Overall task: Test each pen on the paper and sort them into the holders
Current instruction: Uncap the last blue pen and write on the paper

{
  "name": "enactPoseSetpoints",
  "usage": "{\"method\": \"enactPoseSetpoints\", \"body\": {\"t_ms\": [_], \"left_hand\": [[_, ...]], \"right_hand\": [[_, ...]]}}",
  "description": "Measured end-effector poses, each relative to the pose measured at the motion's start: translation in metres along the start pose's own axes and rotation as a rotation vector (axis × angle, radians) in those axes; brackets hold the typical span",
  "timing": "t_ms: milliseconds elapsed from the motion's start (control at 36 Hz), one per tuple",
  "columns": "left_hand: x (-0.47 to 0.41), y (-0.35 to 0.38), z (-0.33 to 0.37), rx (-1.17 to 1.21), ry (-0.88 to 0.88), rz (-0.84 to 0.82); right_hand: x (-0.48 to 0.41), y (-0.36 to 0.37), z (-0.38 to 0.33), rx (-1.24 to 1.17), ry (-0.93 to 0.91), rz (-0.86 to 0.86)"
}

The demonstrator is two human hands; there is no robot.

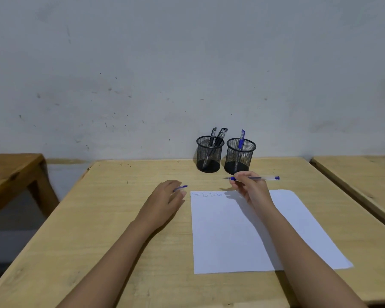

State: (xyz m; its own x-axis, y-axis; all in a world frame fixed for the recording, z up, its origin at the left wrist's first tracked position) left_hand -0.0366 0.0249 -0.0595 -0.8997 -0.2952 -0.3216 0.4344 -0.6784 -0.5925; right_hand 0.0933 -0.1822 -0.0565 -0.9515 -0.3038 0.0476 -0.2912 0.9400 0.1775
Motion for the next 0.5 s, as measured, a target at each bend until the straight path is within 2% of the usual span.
{"method": "enactPoseSetpoints", "body": {"t_ms": [139,250,333,500], "left_hand": [[0.027,0.029,0.014,-0.044,0.030,-0.273],[0.035,0.047,0.011,-0.263,0.015,-0.411],[0.035,0.053,0.004,-0.358,-0.010,-0.456],[0.036,0.055,0.001,-0.371,-0.011,-0.448]], "right_hand": [[-0.004,0.006,0.002,0.191,-0.039,0.072],[-0.008,0.009,0.001,0.242,-0.041,0.099],[-0.014,0.010,0.003,0.222,-0.030,0.092],[-0.021,0.010,0.008,0.251,-0.077,0.120]]}}
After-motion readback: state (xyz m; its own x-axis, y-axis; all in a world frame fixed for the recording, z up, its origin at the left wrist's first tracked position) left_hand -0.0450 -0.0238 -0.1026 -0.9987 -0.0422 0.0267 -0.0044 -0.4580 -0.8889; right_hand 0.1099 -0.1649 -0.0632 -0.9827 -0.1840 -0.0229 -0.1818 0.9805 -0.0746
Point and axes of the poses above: each hand's wrist, its own x-axis away from the middle knuckle, its own y-axis out of the palm, z = x × y, the point moved 8 cm from there along -x, towards the middle knuckle, and after that the axes turned 9 degrees about x, right-handed, at the moved point
